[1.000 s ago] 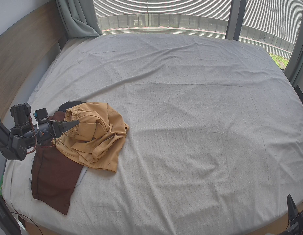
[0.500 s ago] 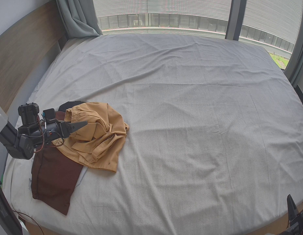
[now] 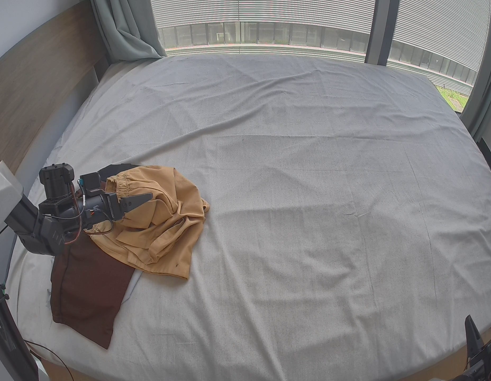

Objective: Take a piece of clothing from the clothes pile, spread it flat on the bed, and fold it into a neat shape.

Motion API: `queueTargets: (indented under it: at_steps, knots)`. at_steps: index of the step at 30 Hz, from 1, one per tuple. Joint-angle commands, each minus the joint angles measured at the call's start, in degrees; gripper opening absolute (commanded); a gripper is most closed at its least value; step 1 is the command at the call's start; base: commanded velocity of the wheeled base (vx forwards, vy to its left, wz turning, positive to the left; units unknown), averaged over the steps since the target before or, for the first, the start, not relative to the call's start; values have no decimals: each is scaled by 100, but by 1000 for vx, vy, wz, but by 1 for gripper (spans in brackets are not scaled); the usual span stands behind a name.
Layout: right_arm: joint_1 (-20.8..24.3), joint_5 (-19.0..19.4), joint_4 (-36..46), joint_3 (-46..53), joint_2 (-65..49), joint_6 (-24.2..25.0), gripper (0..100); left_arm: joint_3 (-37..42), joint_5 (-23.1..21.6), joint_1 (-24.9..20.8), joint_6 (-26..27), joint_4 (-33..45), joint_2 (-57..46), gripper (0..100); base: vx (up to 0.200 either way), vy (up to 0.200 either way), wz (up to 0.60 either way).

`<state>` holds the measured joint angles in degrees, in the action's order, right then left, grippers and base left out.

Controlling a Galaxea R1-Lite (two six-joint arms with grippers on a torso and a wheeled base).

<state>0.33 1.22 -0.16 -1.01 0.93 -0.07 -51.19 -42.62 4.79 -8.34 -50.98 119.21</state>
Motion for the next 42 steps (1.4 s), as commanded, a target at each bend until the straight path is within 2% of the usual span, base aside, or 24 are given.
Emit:
queueTargets:
  at_steps: [1,2,3,15,22,25,29,36,42]
  knots:
    - [2,-8,-2,101,-93,-1,100,-40,8,4,-1,0,85,100,0,0,0]
    - [2,-8,-2,101,-93,-1,100,-40,8,4,-1,0,93,100,0,0,0]
    - [11,-8,-2,101,-93,-1,100,-58,17,4,8,-8,120,0,0,0,0]
    - [11,-8,-2,101,-93,7,100,-93,-10,31,43,-8,243,0,0,0,0]
    - [2,-8,-2,101,-93,7,100,30,-45,22,-27,-96,-82,0,0,0,0]
    - [2,-8,-2,101,-93,7,100,162,-54,-4,-546,-114,-495,0,0,0,0]
    - [2,-8,-2,101,-93,7,100,294,-80,-22,-748,-237,-741,0,0,0,0]
    - [-7,-8,7,101,-93,7,100,926,-115,-66,-994,-1248,-794,0,0,0,0]
    - [2,-16,7,101,-93,25,100,918,-54,-338,-1425,-1836,-741,0,0,0,0]
